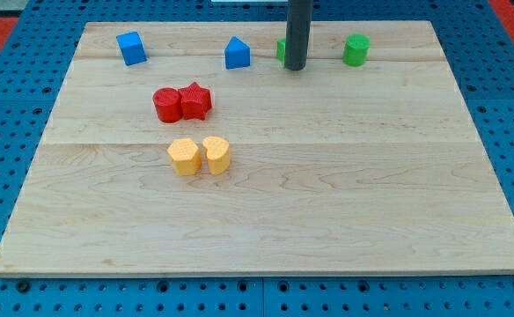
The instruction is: Move the blue triangle towards up of the board
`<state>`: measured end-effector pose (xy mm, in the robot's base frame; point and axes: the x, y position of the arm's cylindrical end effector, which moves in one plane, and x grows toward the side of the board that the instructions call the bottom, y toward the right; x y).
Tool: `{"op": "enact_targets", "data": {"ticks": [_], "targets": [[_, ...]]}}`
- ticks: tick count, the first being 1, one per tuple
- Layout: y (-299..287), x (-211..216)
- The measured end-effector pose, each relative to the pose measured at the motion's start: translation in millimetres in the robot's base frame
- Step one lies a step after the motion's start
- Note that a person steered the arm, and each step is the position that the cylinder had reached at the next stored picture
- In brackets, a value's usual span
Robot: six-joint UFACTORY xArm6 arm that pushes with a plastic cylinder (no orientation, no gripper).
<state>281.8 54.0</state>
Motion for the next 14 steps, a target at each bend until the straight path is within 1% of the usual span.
{"op": "enact_targets", "data": {"ticks": [1, 2, 3, 4, 5, 6, 8, 9, 10, 11, 12, 13, 14], "targets": [[8.5, 6.3], [28.9, 51.1], [-8.2, 58.9], [-22.4, 43.7], [-51.2, 37.9], [-63.6, 26.6], [-66.9, -0.5], [-72.7, -2.3], [-95.8, -4.1], [-94.5, 5.7], [-116.9, 33.9], [-186.8, 34.3], [-244.3, 27.2]]}}
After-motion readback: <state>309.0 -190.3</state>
